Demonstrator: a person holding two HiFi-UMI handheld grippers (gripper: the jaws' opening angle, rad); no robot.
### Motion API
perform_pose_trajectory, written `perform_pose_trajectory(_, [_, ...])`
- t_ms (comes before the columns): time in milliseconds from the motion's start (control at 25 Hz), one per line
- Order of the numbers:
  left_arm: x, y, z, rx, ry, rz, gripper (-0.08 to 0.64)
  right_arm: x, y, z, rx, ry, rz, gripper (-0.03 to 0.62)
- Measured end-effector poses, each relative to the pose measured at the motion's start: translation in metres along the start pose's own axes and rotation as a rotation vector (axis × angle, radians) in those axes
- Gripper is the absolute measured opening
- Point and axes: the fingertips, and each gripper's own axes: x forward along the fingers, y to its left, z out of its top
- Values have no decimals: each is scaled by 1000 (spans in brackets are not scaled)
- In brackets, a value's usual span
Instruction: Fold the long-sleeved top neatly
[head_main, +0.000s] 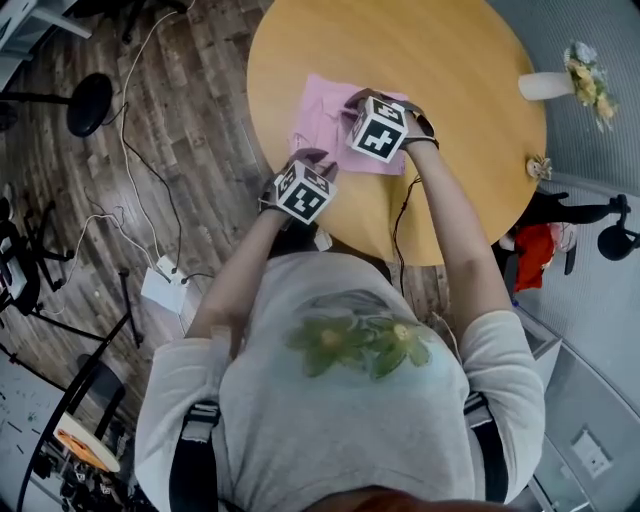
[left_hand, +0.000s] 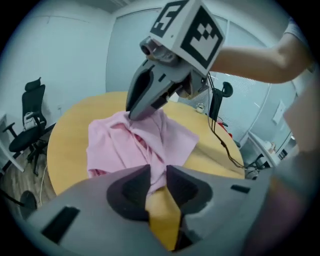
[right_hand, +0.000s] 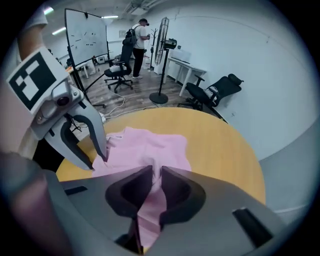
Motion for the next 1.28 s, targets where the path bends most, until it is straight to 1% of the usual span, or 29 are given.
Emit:
perform_pose_trajectory(40, [-2,2,1,-19,-8,-11,96,-4,-2,5,13,-19,0,67])
perform_pose_trajectory(80, [-6,4,3,-43,-24,-28,76,-10,-7,13,51,-57,2,63])
perform_pose_trajectory(120, [-10,6,7,-80,-53,-55,58,-19,-15,23,106,-105,5,63])
perform_pose_trajectory(160, [-16,7,12,-139,-92,-93,35,-26,-23,31,169,-152,9,63])
perform_pose_trajectory(200, [-22,9,18,-226,-138,-138,32,-32,-32,38,229,-190,9,64])
perform_pose_trajectory(240, [-29,13,22,-337,-186,-181,30,-33,-41,41,281,-212,4,64])
perform_pose_trajectory(280, [-33,21,24,-460,-226,-206,29,-30,-49,41,326,-219,-8,64])
perform_pose_trajectory(320, [-36,33,23,-578,-252,-206,29,-23,-54,39,365,-211,-22,66])
perform_pose_trajectory(360, [-37,46,19,-668,-259,-181,29,-14,-59,35,400,-191,-32,73])
perform_pose_trajectory(400, [-36,58,12,-712,-244,-142,29,-3,-61,30,428,-162,-32,114])
perform_pose_trajectory(440, [-35,65,5,-709,-212,-105,31,5,-61,24,447,-133,-20,157])
perform_pose_trajectory(480, [-35,66,0,-671,-175,-81,40,9,-61,21,456,-120,0,163])
perform_pose_trajectory(520, [-35,62,-3,-620,-142,-79,64,8,-61,22,455,-125,29,163])
perform_pose_trajectory(560, [-34,54,-4,-579,-118,-98,96,6,-61,25,445,-140,66,163])
perform_pose_trajectory(600, [-32,45,-3,-560,-102,-134,130,3,-59,29,424,-149,111,163])
perform_pose_trajectory(640, [-30,35,-3,-565,-91,-177,143,2,-56,31,392,-140,161,163])
perform_pose_trajectory(680, [-26,27,-4,-588,-84,-215,146,2,-51,31,345,-106,209,163])
perform_pose_trajectory(760, [-17,16,-7,-651,-78,-256,147,10,-40,23,205,17,268,163])
perform_pose_trajectory(840, [-9,14,-8,-726,-86,-276,147,22,-33,10,43,142,278,163])
perform_pose_trajectory(880, [-6,14,-8,-768,-98,-287,146,29,-32,4,-18,190,282,163])
perform_pose_trajectory(920, [-4,15,-6,-808,-111,-296,146,35,-29,-2,-54,227,293,163])
perform_pose_trajectory(1000, [-3,17,-5,-866,-136,-306,144,42,-23,-11,-59,275,341,157])
perform_pose_trajectory(1080, [-4,17,-5,-883,-152,-305,144,42,-17,-16,-26,287,400,104])
perform_pose_trajectory(1160, [-6,15,-6,-870,-162,-300,127,38,-14,-16,8,258,444,77])
perform_pose_trajectory(1280, [-12,11,-5,-806,-171,-291,92,22,-16,-4,75,143,483,61])
